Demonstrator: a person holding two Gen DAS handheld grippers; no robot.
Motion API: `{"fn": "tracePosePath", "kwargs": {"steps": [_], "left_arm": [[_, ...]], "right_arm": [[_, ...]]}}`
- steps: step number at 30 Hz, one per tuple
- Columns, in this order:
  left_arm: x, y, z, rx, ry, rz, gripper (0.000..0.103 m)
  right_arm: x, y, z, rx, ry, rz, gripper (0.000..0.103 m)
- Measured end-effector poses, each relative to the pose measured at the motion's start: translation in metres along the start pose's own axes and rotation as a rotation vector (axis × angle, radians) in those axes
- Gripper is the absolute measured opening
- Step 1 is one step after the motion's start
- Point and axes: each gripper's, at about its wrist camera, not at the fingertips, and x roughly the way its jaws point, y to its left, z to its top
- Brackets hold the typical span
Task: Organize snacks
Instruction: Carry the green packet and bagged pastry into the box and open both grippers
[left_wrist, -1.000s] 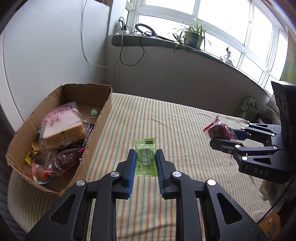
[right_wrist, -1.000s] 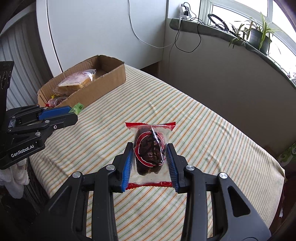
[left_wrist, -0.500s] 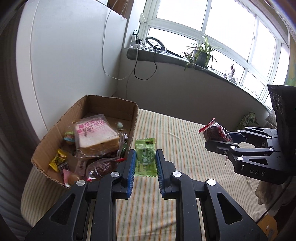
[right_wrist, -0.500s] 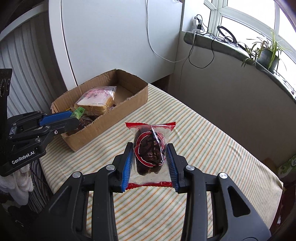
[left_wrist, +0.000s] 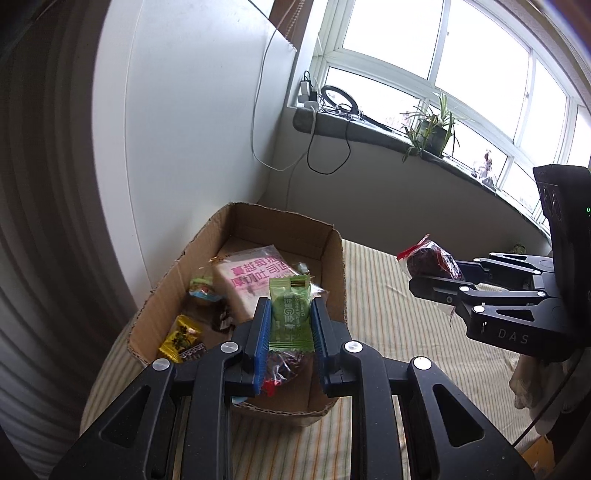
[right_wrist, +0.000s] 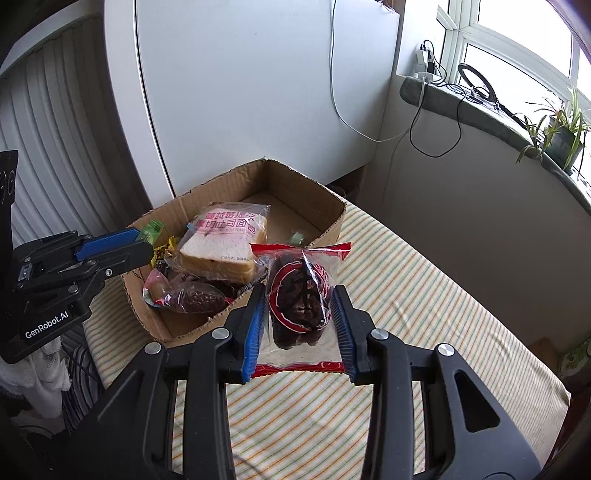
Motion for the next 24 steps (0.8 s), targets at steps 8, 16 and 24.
{"fn": "tracePosePath", "kwargs": {"steps": [8,16,24], "left_arm": [[0.010,0.024,0.009,-0.018,0.000,0.018,0.020],[0.022,0.042,0.016,-0.028,0.007,0.033,0.020],[0.033,0.047,0.015,-0.029,0.022,0.039,0.020]], "right_arm": [[0.028,0.021,0.027,-0.026,0.006,0.022,0.037],[0.057,0.030,0.043,-0.038,0.021,0.046,0.037],[0.080,0.035,0.049,-0.037,0.040,0.072,0.037]]}}
